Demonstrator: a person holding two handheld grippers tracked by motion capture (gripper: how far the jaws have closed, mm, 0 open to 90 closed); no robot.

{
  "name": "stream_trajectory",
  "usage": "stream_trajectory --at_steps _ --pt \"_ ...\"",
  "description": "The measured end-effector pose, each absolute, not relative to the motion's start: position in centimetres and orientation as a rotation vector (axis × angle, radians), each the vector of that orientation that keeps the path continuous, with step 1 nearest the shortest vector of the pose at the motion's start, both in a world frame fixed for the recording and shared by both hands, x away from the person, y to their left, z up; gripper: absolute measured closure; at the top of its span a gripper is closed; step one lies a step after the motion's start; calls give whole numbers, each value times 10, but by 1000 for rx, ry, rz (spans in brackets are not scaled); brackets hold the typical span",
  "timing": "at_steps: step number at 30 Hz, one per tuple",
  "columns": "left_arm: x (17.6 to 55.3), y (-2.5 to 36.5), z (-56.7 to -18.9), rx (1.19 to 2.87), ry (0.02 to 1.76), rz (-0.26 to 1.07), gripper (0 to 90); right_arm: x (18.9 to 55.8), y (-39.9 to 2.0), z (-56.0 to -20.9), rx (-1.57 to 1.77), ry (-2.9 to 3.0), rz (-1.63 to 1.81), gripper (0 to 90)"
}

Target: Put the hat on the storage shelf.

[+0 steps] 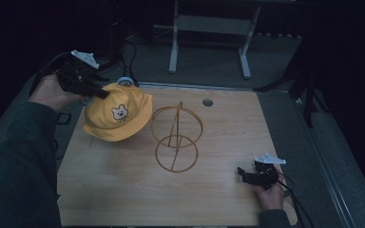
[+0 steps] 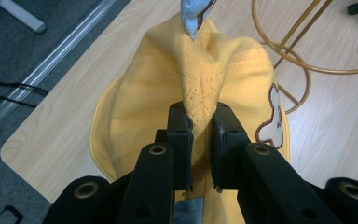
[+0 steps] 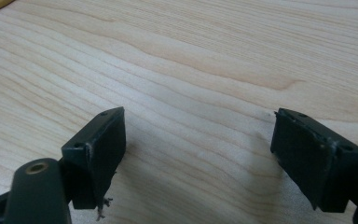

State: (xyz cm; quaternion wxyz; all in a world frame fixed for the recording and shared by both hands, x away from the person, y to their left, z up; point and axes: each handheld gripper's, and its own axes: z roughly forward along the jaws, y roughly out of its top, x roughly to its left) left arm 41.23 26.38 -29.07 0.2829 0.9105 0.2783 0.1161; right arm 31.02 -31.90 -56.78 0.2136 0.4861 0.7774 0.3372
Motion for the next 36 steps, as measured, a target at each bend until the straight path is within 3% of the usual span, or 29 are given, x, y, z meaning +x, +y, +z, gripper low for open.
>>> stream_trajectory --at_steps 36 --pt "396 270 -265 2400 656 318 798 310 -319 -568 1349 2159 935 179"
